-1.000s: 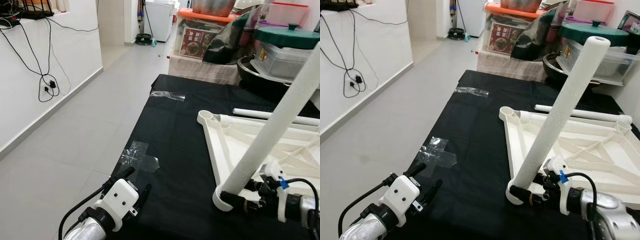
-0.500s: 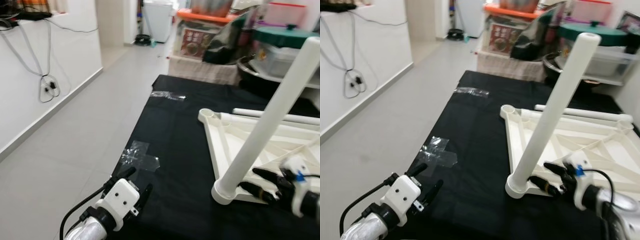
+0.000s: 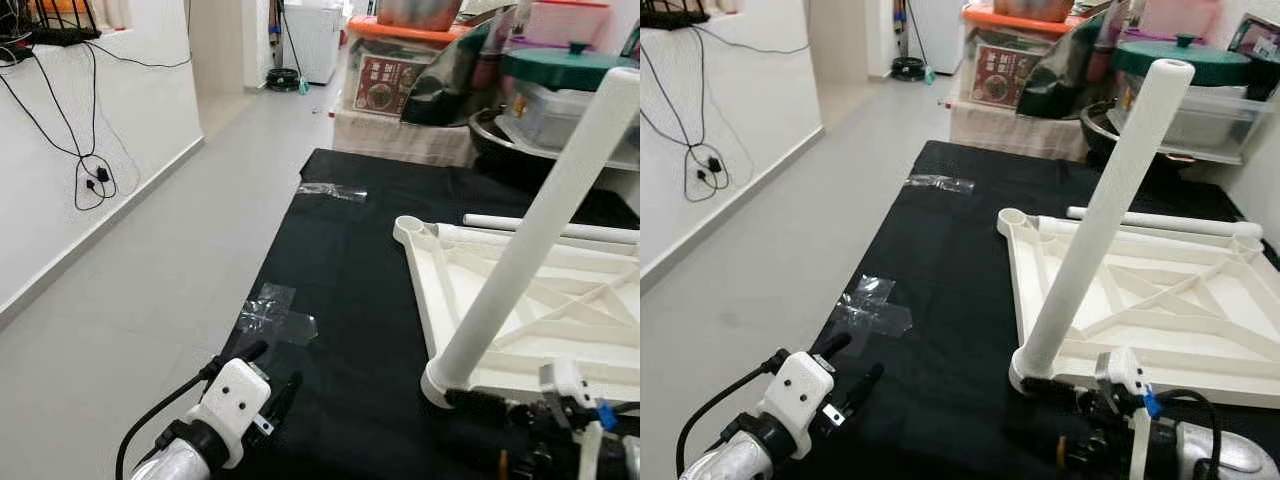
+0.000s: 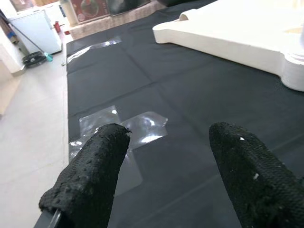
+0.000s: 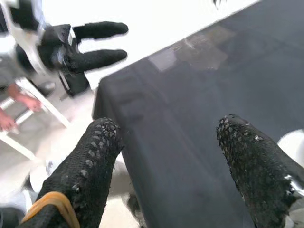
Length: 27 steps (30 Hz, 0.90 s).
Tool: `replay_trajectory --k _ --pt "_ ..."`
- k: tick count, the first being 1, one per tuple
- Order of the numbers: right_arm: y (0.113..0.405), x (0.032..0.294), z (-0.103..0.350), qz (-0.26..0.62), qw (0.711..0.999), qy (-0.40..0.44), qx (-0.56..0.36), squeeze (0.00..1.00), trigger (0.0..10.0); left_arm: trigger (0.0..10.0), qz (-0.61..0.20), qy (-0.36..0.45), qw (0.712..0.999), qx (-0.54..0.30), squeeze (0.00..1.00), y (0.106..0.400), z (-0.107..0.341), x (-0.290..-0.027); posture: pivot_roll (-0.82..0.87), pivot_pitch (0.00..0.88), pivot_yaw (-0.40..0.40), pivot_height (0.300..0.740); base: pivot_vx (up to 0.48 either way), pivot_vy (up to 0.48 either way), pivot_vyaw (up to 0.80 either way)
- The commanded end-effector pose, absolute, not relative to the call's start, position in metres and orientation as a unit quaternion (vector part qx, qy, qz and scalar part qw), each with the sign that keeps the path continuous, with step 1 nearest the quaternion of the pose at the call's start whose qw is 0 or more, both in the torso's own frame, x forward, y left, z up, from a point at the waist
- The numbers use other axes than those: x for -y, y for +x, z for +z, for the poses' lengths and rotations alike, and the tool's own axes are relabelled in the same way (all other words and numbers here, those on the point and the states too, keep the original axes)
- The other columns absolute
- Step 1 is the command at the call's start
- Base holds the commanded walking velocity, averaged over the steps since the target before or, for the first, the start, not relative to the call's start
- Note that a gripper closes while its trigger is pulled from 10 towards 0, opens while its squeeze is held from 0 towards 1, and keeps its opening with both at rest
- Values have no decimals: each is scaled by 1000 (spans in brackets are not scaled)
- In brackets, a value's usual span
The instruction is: Building children table
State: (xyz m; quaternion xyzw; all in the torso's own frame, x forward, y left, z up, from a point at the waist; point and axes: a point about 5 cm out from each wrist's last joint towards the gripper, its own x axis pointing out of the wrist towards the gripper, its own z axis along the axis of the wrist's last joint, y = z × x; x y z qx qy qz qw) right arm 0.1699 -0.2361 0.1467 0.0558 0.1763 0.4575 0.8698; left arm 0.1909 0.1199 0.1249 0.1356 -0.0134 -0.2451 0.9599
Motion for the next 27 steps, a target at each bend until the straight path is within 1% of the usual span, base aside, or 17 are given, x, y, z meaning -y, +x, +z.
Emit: replay_trajectory --k 1,2,3,5,7,11,12,13,15,16,18,19,22,23,25,26,27 --pt "171 230 149 461 870 58 -168 0 10000 10000 -246 134 960 -3 0 191 119 -122 56 0 -84 740 0 472 0" --pt "174 222 149 460 872 60 -155 0 10000 10000 -248 135 959 -6 0 190 119 -122 60 0 -83 740 0 450 0" --pt "182 211 152 449 882 56 -134 0 10000 10000 -248 135 959 -8 0 191 118 -122 61 0 -82 740 0 450 0" --pt "184 209 152 446 884 55 -130 0 10000 10000 -248 135 959 -8 0 191 118 -122 61 0 -82 740 0 450 0" --pt "191 200 162 443 888 57 -110 0 10000 10000 -246 134 960 -12 0 191 118 -122 63 0 -83 740 0 446 0" --pt "202 189 177 440 893 57 -79 0 10000 10000 -245 136 960 -11 0 191 118 -122 58 0 -80 740 0 0 0" --pt "209 180 190 443 893 55 -51 0 10000 10000 -244 134 960 -12 0 191 119 -121 62 1 -82 740 0 0 0" --pt "209 180 190 443 893 55 -51 0 10000 10000 -244 134 960 -12 0 191 119 -121 62 1 -82 740 0 0 0" --pt "223 167 206 434 899 53 -14 0 10000 10000 -244 133 961 -11 0 190 119 -121 63 5 -83 740 0 0 0" --pt "223 167 206 434 899 53 -14 0 10000 10000 -244 133 961 -11 0 190 119 -121 63 5 -83 740 0 0 0" --pt "256 149 223 365 930 46 16 0 10000 10000 -242 127 962 -13 0 189 120 -121 63 16 -83 740 0 0 0" --pt "256 149 223 365 930 46 16 0 10000 10000 -242 127 962 -13 0 189 120 -121 63 16 -83 740 0 0 0" --pt "282 133 235 302 953 9 31 0 10000 10000 -243 126 962 -12 0 188 120 -119 69 21 -88 740 0 0 0" --pt "282 133 235 302 953 9 31 0 10000 10000 -243 126 962 -12 0 188 120 -119 69 21 -88 740 0 0 0" --pt "311 122 229 253 967 -31 10 0 10000 10000 -247 121 961 -10 0 187 123 -116 75 35 -97 740 0 0 0" --pt "311 122 229 253 967 -31 10 0 10000 10000 -247 121 961 -10 0 187 123 -116 75 35 -97 740 0 0 0" --pt "332 114 225 218 975 -50 -7 0 10000 10000 -249 119 961 -8 0 185 125 -115 87 52 -111 740 0 0 0"
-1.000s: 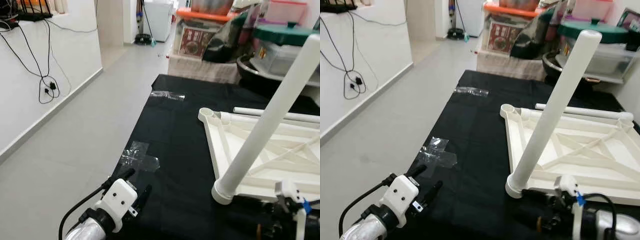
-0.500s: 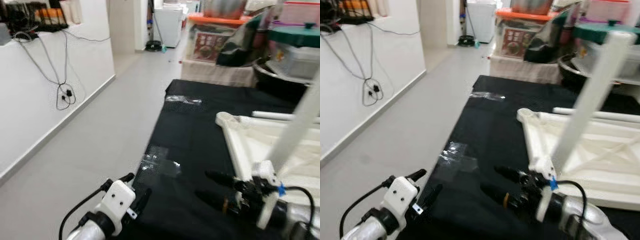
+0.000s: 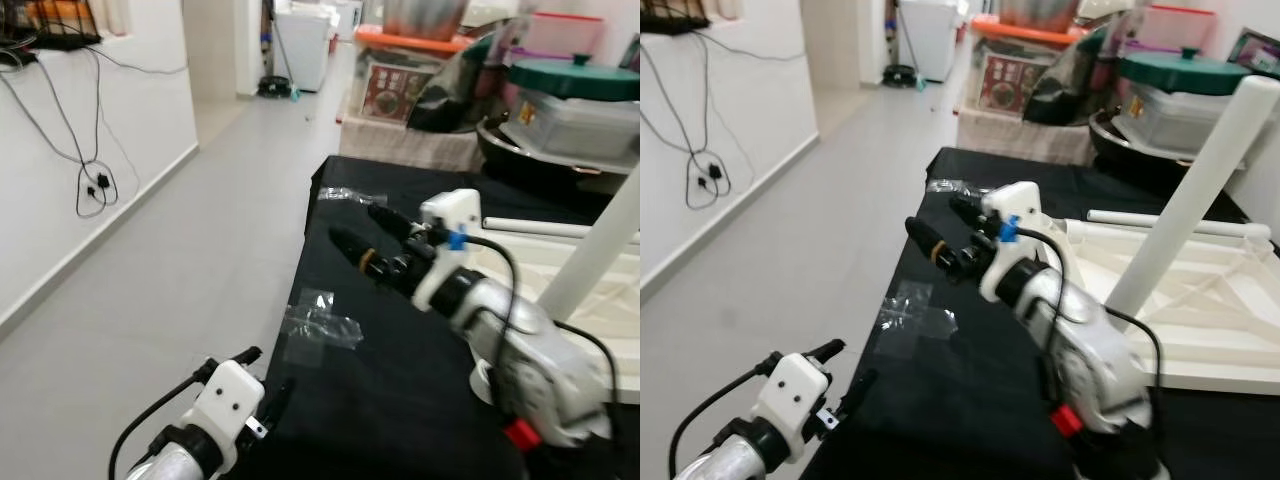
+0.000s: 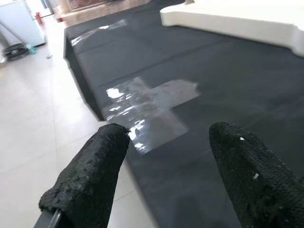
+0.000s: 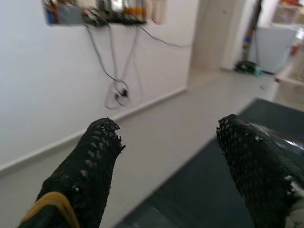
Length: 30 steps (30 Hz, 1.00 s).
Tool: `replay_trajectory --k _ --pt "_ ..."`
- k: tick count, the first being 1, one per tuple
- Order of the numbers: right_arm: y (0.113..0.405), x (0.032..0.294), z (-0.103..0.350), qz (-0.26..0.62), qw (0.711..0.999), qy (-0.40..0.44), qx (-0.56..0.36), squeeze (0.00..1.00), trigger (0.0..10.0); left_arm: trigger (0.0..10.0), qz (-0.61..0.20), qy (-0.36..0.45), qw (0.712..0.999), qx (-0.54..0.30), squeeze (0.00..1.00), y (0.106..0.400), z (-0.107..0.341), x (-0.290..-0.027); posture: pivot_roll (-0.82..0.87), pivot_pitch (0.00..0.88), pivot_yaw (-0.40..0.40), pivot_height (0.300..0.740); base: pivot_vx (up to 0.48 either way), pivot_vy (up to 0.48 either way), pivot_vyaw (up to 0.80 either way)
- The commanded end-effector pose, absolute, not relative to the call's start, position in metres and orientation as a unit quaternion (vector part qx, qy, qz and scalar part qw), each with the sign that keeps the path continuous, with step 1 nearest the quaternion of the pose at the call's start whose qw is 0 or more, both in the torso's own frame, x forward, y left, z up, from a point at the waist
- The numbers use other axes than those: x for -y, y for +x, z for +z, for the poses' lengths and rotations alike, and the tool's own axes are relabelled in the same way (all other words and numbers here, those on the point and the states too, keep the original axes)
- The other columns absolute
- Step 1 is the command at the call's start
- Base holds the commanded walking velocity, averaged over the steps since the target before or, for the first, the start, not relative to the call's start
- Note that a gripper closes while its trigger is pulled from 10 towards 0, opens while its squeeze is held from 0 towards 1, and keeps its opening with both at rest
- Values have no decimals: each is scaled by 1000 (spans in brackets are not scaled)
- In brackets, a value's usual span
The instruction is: Building children table
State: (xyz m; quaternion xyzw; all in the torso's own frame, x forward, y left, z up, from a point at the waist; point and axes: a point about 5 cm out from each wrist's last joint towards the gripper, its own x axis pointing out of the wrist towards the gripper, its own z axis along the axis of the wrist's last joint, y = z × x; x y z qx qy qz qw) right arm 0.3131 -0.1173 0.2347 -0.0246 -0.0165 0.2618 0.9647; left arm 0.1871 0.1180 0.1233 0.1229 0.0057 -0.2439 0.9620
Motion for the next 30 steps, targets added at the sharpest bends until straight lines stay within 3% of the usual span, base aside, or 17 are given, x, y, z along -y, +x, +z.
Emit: replay_trajectory --k 1,9,15,18,30 --pt "350 106 220 184 980 -74 -28 0 10000 10000 -249 118 961 -8 0 183 126 -114 87 52 -111 740 0 0 0" --pt "399 81 209 76 984 -140 -85 0 10000 10000 -257 107 960 -10 0 168 134 -105 114 112 -156 740 0 0 0" --pt "406 81 207 39 982 -154 -105 0 10000 10000 -256 95 962 -16 0 160 136 -101 106 135 -171 740 0 0 0" --pt "411 93 205 -6 973 -203 -115 0 10000 10000 -258 87 962 -20 0 153 137 -96 99 149 -182 740 0 0 0" --pt "418 148 209 -136 970 -144 -143 0 10000 10000 -261 82 961 -31 0 146 140 -92 84 164 -180 740 0 0 0"
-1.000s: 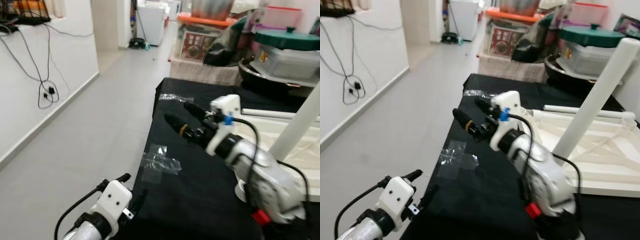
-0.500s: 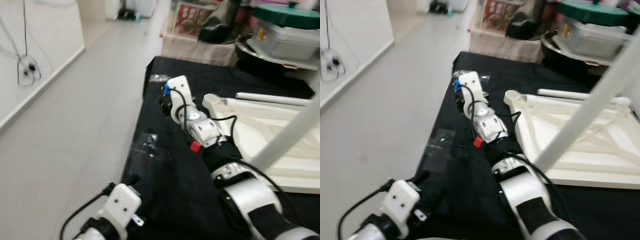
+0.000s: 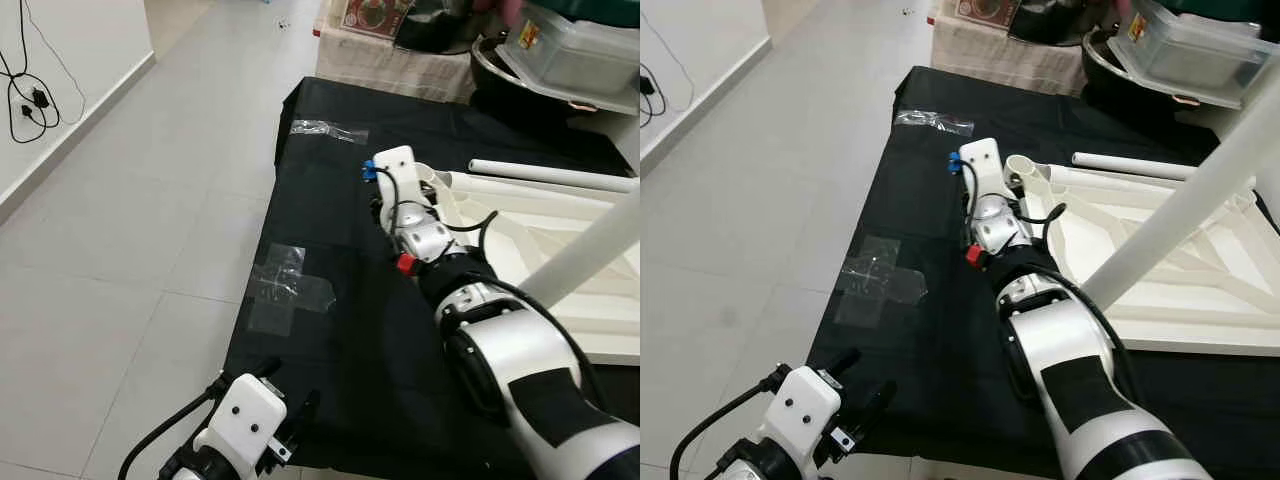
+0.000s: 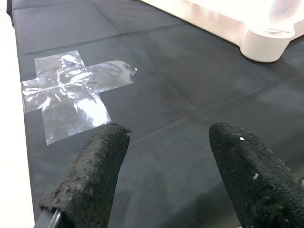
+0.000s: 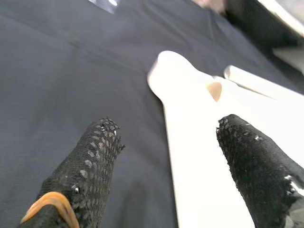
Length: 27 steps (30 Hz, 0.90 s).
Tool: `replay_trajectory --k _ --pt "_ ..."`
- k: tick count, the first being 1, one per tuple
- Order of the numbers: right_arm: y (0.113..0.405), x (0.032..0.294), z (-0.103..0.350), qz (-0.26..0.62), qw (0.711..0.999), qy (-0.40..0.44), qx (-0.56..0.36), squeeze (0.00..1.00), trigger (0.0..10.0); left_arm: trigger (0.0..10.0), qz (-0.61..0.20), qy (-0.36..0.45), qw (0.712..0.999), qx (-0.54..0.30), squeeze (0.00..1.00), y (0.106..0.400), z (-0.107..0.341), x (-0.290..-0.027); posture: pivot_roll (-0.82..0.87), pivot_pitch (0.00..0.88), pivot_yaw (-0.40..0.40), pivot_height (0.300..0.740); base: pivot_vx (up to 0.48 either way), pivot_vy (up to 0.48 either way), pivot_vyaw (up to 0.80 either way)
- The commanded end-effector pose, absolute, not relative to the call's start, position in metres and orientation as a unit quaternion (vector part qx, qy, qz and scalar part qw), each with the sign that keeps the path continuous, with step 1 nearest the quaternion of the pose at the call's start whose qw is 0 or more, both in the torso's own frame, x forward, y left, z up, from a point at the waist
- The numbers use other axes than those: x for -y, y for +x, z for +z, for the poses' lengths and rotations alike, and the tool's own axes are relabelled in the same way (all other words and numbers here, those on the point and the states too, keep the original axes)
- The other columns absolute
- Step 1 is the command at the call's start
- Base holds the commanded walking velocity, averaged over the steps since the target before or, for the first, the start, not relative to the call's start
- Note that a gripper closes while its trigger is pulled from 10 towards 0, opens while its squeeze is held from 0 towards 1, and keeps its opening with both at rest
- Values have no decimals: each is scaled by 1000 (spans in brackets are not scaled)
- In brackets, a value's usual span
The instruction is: Building children table
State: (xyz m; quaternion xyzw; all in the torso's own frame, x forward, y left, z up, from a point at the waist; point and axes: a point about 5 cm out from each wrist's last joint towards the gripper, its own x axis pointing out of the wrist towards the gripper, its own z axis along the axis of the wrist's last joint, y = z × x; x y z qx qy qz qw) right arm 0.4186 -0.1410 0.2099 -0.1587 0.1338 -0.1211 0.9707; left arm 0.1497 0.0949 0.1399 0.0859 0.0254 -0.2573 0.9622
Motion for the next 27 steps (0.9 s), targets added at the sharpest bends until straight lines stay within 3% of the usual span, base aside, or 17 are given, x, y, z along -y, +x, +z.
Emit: replay_trajectory --k 1,15,27 --pt "418 149 208 -140 969 -138 -147 0 10000 10000 -261 82 961 -31 0 146 141 -92 84 166 -179 740 0 0 0" --pt "413 168 192 -182 958 -122 -184 0 10000 10000 -257 87 962 -34 0 144 145 -92 80 198 -176 740 0 0 0" --pt "409 168 182 -178 952 -117 -222 0 10000 10000 -255 89 962 -37 0 144 145 -92 79 206 -175 740 0 0 0"
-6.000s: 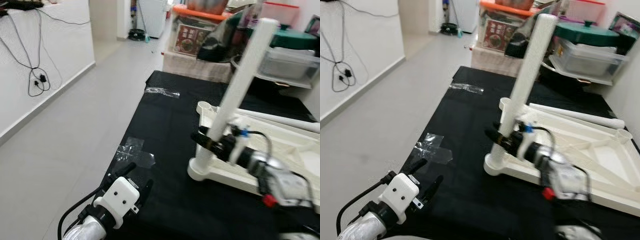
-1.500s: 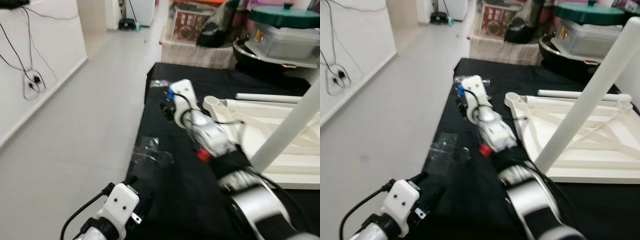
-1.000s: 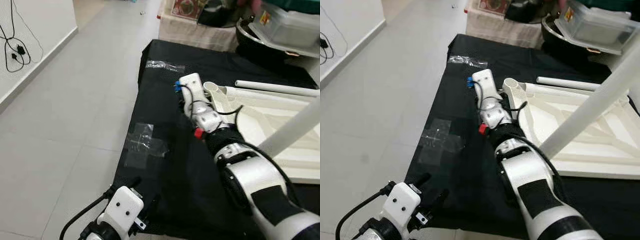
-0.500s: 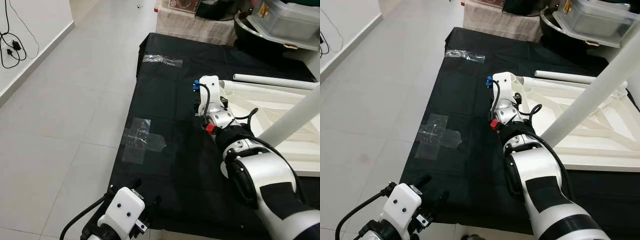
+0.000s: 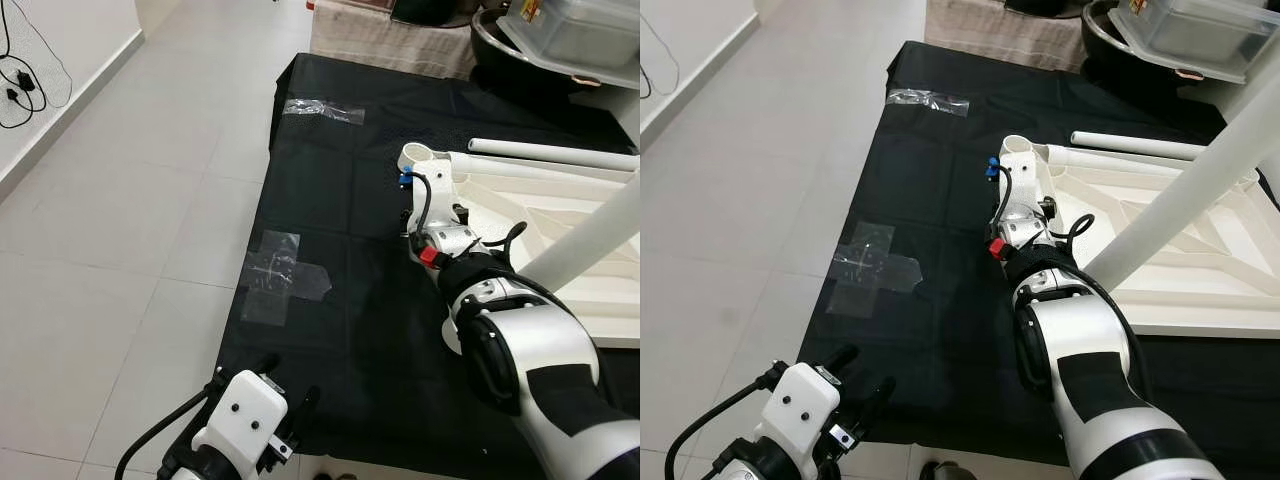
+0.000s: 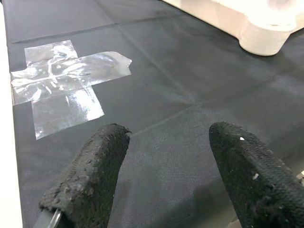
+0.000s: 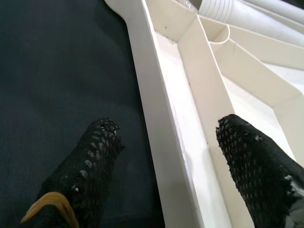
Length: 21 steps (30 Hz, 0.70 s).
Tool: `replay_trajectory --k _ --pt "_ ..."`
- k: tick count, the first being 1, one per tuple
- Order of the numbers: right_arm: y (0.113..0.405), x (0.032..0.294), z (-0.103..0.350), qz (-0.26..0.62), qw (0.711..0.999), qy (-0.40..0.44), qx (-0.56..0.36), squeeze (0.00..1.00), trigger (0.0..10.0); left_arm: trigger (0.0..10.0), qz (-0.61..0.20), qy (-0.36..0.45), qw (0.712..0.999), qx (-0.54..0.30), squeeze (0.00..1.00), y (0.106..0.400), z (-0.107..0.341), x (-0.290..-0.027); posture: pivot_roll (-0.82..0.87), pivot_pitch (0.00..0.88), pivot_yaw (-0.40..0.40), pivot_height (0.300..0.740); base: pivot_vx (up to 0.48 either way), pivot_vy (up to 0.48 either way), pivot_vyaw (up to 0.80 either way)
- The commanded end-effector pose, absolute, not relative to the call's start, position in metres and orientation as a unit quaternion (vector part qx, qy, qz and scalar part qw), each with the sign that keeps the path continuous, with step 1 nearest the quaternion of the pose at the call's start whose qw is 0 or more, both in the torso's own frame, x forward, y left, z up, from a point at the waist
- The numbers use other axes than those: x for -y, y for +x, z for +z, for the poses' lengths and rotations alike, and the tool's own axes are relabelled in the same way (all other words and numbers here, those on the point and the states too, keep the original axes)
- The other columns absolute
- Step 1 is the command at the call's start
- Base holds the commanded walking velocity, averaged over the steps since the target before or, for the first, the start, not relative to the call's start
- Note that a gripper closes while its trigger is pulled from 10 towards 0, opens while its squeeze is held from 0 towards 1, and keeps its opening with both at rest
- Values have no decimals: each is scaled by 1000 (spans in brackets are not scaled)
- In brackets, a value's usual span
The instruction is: Building children table
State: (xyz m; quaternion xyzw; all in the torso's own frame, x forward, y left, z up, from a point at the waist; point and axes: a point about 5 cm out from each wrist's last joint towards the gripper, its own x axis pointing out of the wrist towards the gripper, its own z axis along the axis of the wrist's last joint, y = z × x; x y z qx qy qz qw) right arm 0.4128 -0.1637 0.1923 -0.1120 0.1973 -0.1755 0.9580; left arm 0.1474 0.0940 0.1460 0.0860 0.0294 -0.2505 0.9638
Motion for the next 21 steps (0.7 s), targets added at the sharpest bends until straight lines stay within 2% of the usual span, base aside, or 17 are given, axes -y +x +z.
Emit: replay_trajectory --k 1,7,17,18,19,21 --pt "408 166 179 -172 951 -99 -236 0 10000 10000 -254 89 962 -37 0 144 145 -92 76 205 -179 740 0 0 0" --pt "405 164 170 -165 947 -55 -269 0 10000 10000 -251 89 963 -39 0 145 145 -92 73 205 -180 740 0 0 0" --pt "403 177 164 -161 945 -84 -271 0 10000 10000 -248 90 964 -37 0 144 145 -90 71 178 -199 740 0 0 0" --pt "402 178 162 -155 946 -86 -272 0 4431 10000 -247 90 964 -37 0 144 145 -91 71 177 -196 740 0 0 0" --pt "401 181 159 -147 946 -88 -277 0 0 10000 -246 90 964 -37 0 144 145 -91 65 176 -191 740 0 0 0" --pt "401 182 158 -145 946 -89 -278 0 0 10000 -246 90 964 -37 0 144 145 -91 65 176 -191 740 0 0 0"
